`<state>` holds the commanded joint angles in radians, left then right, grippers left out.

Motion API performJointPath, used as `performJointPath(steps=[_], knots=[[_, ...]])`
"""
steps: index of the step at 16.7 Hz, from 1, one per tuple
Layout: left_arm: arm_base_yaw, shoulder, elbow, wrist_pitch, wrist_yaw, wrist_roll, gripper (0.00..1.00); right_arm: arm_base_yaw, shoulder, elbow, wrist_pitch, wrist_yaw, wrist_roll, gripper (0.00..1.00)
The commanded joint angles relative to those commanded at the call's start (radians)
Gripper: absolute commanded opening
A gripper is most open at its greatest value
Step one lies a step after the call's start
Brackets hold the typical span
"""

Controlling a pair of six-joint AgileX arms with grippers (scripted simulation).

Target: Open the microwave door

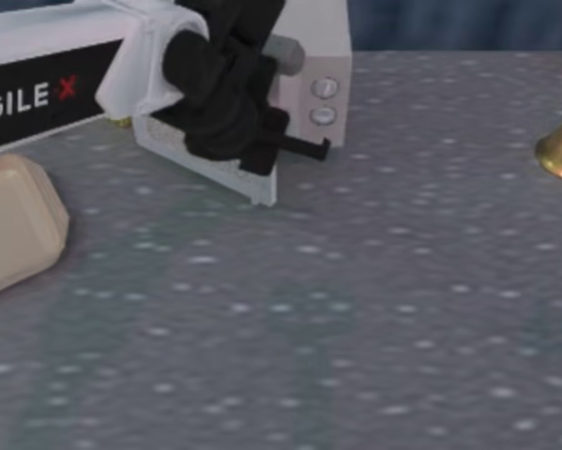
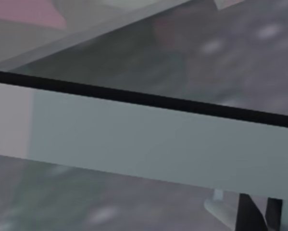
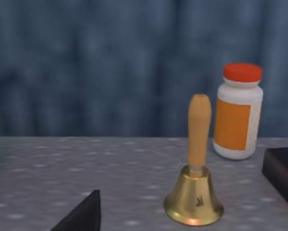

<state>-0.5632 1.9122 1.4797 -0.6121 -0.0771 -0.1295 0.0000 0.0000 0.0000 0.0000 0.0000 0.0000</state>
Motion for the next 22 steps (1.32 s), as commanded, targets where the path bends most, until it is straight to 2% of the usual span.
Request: performJointPath(steps=[12, 15, 22], knots=[[0.000, 0.000, 0.000, 0.000, 0.000, 0.000, 0.00, 0.000, 0.000, 0.000, 0.000, 0.000, 0.000, 1.00], [-0.001, -0.006, -0.012, 0.004, 0.013, 0.010, 0.00, 0.000, 0.000, 0.000, 0.000, 0.000, 0.000, 1.00], [0.039, -0.077, -0.103, 0.030, 0.078, 0.135, 0.00, 0.000, 0.000, 0.000, 0.000, 0.000, 0.000, 1.00]])
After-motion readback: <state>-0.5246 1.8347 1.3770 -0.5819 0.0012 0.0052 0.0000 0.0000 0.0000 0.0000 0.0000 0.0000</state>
